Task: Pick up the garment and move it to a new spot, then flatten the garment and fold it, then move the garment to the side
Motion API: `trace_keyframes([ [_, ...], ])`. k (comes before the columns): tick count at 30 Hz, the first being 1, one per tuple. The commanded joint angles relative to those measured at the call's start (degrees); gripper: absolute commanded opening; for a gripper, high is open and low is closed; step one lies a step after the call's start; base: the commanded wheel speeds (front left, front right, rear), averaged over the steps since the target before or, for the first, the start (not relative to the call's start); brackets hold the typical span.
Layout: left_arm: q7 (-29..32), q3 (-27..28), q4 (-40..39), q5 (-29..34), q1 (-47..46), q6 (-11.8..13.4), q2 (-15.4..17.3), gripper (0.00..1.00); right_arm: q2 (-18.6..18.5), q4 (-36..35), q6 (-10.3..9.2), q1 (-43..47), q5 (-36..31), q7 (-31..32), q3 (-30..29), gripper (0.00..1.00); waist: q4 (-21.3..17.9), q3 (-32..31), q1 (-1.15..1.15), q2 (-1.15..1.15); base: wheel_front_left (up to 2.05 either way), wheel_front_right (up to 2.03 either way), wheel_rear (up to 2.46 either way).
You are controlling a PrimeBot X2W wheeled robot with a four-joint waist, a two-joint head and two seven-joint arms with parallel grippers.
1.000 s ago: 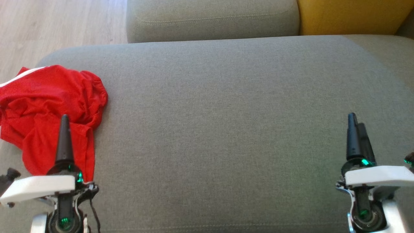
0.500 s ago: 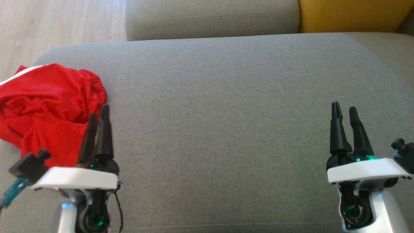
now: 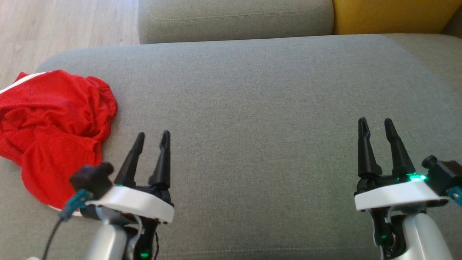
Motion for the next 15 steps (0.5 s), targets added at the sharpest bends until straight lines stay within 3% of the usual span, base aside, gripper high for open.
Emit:
trace_keyframes([
  [1,-0.94,-0.21,-1.64,2.43,-3.52,0.94,1.41,1.0,-0.38,-2.0,-0.02,-1.76,-2.53,-0.97,0.79,1.0,-0.08,0.01,0.0,0.0,0.0,0.0,0.0],
  [15,-3.29,-10.86,0.81,11.81,-6.52,9.88,6.44,1.0,-0.42,-2.31,-0.02,-1.16,-13.19,-2.51,1.44,1.0,-0.43,-0.27,0.0,0.0,0.0,0.0,0.0],
])
